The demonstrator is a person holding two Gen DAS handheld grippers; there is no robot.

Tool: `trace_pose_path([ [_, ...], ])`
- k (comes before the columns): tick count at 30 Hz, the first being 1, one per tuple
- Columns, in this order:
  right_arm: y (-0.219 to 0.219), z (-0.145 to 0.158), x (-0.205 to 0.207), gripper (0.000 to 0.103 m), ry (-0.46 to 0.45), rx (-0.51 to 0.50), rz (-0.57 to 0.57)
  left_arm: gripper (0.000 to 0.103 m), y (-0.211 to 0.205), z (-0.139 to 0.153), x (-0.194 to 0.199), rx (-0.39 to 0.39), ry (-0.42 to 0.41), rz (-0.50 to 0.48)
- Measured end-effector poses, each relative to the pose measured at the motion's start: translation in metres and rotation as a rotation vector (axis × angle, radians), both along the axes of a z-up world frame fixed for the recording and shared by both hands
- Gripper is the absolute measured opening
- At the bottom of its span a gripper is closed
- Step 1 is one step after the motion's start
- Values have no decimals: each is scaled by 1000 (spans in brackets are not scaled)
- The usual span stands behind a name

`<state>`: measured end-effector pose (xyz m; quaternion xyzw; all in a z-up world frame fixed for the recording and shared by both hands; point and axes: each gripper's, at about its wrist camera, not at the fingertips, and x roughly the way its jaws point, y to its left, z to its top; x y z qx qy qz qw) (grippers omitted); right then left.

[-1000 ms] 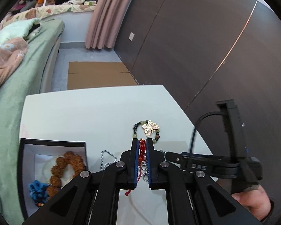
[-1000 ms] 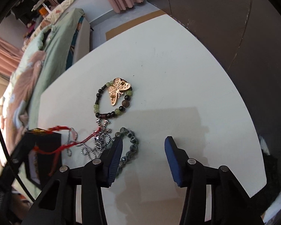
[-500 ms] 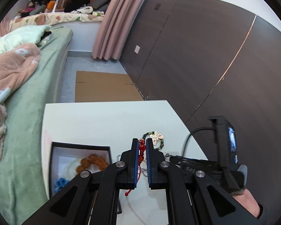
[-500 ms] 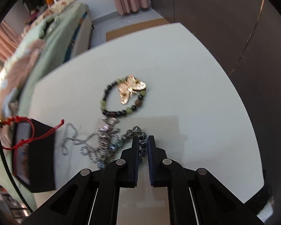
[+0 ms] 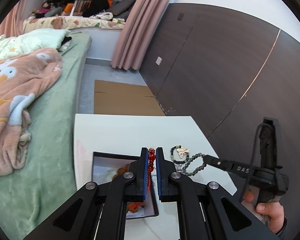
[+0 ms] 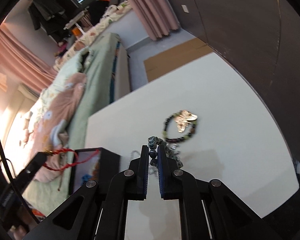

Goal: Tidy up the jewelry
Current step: 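Carry the red cord toward the box with the left tool while the right tool grasps the grey bead bracelet, then open the left tool over the box while the right tool lowers the grey bracelet in and opens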

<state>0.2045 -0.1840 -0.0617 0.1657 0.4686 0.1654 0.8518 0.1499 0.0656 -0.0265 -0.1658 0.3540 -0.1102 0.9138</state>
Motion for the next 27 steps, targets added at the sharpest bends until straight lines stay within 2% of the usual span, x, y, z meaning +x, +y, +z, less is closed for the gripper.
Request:
trace_pose_path([
  [4, 18, 6, -1, 10, -29, 44, 38, 9, 9, -2, 1, 25, 28, 48],
  [6, 25, 9, -2, 10, -42, 65, 59, 20, 14, -3, 3, 19, 50, 59],
  [7, 29, 11, -3, 10, -54, 78, 74, 37, 17, -4, 2, 10, 52, 67],
  [8, 33, 13, -4, 10, -64, 87, 85, 59, 20, -4, 1, 2, 49, 79],
  [10, 39, 17, -7, 10, -84, 109, 106, 79, 26, -1, -4, -15, 17, 104],
  [11, 41, 18, -8, 10, -90, 118, 113, 83, 28, 1, -6, -19, 4, 110],
  [14, 50, 22, -10, 10, -114, 170, 149, 83, 32, 6, -9, -20, -16, 118],
  [19, 71, 27, -15, 10, -141, 232, 215, 83, 39, 3, -7, -42, 1, 128],
  [23, 92, 26, -16, 10, -138, 284, 270, 83, 44, 4, -9, -44, -2, 144],
  [25, 102, 24, -15, 10, -122, 275, 290, 83, 48, 3, -9, -40, -2, 155],
  [26, 106, 21, -14, 11, -104, 253, 289, 83, 49, 2, -9, -39, 0, 159],
  [27, 110, 16, -11, 20, -72, 234, 288, 83, 50, 2, -8, -39, 1, 162],
])
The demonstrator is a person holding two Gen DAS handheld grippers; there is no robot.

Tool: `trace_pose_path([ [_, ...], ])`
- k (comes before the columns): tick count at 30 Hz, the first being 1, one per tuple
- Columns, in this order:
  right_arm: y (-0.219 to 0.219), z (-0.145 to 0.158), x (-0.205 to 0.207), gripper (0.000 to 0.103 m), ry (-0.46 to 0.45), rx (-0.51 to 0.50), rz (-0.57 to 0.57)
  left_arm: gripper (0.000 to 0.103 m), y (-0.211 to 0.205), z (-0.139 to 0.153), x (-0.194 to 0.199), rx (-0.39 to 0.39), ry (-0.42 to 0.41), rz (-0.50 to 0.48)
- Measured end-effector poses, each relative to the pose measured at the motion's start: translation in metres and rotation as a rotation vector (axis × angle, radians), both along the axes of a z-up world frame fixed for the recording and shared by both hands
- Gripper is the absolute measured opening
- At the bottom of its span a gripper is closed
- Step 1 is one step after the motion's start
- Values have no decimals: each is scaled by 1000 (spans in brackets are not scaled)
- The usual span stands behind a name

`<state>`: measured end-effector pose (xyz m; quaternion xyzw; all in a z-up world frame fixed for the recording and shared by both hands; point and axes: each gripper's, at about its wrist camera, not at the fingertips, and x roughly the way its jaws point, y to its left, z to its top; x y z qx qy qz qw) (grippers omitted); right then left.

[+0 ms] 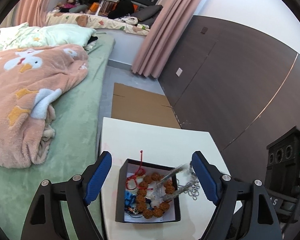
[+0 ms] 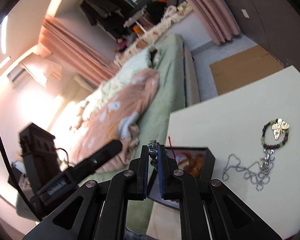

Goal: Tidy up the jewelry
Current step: 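Open the left tool over the box while the right tool lowers the grey bracelet in and opens, then grasp the silver chain by its skull pendant with the left tool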

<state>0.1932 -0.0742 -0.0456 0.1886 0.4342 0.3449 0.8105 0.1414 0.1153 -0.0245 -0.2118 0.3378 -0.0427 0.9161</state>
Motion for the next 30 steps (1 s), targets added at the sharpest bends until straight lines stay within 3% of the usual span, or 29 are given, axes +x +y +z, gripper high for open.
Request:
trace_pose_path([
  [1, 0, -4, 2, 35, 17, -5, -3, 83, 1, 0, 0, -2, 3, 2],
  [3, -7, -7, -1, 44, 15, -18, -32, 83, 3, 0, 1, -10, 3, 3],
  [5, -15, -5, -1, 44, 5, -54, -56, 83, 2, 1, 2, -17, -2, 4],
  [10, -46, 0, 0, 50, 1, -47, -118, 83, -10, 1, 7, -18, -1, -25],
  [17, -86, 6, 2, 50, 10, -50, -196, 83, -39, -1, 12, 14, -4, -83],
  [30, -149, -5, 10, 50, 106, -99, -330, 83, -99, -17, 32, 68, 35, -211],
])
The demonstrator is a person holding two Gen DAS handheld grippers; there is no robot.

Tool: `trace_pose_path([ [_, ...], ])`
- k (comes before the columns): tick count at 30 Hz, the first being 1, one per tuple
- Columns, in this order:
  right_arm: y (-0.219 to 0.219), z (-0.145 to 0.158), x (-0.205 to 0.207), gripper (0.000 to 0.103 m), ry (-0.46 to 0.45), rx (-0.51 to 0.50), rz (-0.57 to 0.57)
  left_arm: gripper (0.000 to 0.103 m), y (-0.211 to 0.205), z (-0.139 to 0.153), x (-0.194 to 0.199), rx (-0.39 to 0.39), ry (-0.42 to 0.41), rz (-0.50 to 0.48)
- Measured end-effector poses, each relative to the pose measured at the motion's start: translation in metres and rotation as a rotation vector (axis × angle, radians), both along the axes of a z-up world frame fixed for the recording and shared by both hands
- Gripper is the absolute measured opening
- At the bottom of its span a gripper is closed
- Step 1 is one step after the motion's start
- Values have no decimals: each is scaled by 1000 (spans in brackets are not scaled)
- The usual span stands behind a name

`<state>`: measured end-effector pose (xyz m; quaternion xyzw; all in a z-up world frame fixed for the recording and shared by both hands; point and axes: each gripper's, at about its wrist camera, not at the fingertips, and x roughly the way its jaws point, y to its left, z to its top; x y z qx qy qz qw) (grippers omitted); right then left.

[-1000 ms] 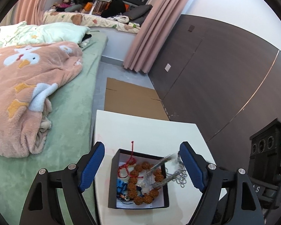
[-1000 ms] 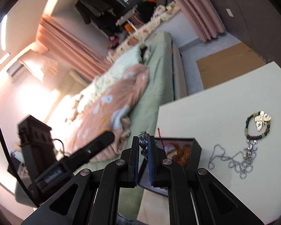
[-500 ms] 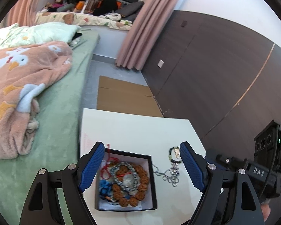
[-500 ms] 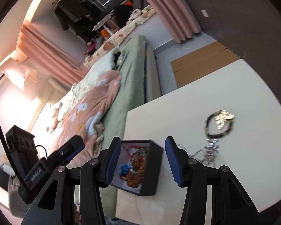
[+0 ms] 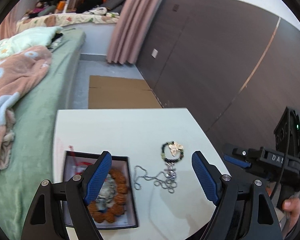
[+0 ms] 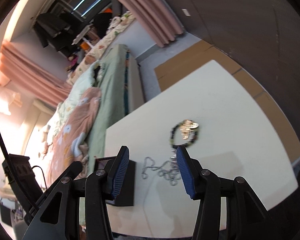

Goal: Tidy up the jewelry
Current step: 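Grasp the silver chain by its skull pendant with the left tool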

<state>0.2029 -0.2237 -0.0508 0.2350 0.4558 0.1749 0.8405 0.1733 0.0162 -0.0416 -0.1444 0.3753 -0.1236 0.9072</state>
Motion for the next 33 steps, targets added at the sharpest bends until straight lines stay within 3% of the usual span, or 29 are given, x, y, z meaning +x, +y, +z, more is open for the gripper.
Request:
trace_pose_path([
  [16, -55, -17, 9, 50, 92, -55, -77, 82, -70, -40, 22, 122, 68, -111],
  [33, -67, -38, 24, 50, 160, -61, -91, 57, -108, -91, 44, 234, 152, -168],
])
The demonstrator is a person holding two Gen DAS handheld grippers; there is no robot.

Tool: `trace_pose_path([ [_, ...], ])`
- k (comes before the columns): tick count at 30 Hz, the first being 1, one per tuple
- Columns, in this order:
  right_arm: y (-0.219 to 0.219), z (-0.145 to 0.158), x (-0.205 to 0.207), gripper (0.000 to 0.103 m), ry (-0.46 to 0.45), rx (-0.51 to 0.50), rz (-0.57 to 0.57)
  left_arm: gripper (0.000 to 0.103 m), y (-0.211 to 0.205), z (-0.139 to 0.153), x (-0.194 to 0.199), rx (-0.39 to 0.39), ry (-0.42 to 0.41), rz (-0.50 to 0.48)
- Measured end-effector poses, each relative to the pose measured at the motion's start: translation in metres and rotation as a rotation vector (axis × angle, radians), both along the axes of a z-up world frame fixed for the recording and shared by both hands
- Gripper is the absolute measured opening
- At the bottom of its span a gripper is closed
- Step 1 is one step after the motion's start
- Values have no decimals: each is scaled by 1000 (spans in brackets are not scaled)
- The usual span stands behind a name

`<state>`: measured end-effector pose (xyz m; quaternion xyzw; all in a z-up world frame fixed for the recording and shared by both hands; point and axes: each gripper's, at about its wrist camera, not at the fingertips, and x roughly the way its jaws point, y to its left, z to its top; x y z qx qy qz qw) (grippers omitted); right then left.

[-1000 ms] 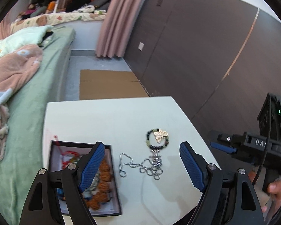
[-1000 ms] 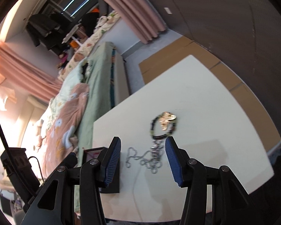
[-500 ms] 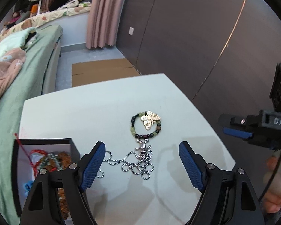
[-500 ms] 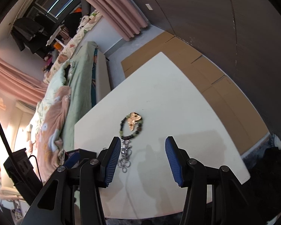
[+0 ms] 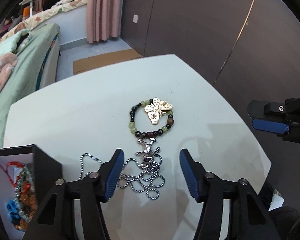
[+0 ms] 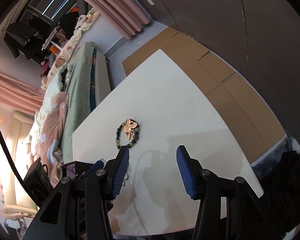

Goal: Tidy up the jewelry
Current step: 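Grasp the silver chain by its skull pendant with the left tool, then lift the silver chain high with the left tool to free it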

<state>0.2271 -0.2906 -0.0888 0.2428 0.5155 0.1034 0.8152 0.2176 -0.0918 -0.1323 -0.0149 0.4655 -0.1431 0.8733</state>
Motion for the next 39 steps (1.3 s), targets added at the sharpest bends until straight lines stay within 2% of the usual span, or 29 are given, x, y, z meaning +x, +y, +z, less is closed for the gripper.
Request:
trace_pose_path([
  [4, 3, -6, 5, 50, 20, -23, -2, 56, -5, -10, 5, 36, 22, 6],
  [8, 7, -4, 5, 50, 24, -39, 4, 55, -10, -13, 2, 77, 0, 1],
  [9, 8, -2, 4, 50, 21, -41, 9, 52, -9, -13, 1, 85, -6, 3],
  [11, 10, 0, 2, 50, 14, -47, 18, 30, -6, -13, 0, 105, -18, 19],
  [12, 13, 1, 1, 50, 11, -52, 26, 28, -2, -13, 1, 80, -8, 19],
  [13, 14, 2, 1, 50, 10, -56, 31, 21, 1, -13, 2, 66, 1, 26],
  [15, 16, 1, 1, 50, 12, -67, 39, 14, 7, -10, 1, 40, -3, 30],
  [20, 18, -4, 2, 50, 35, -84, 38, 13, 13, 2, -5, 18, -10, 39],
  [27, 21, 1, -3, 50, 19, -88, 48, 13, 21, 36, -20, -11, -88, 40],
  [31, 29, -7, 1, 50, 46, -94, 61, 13, 28, 58, -27, -32, -126, 51],
  [34, 34, -8, 2, 50, 54, -80, 68, 13, 40, 79, -32, -43, -177, 64],
  [36, 40, -7, 2, 50, 48, -79, 79, 13, 58, 104, -37, -73, -242, 95],
  [39, 49, -8, 1, 50, 50, -76, 107, 13, 78, 132, -43, -77, -290, 137],
])
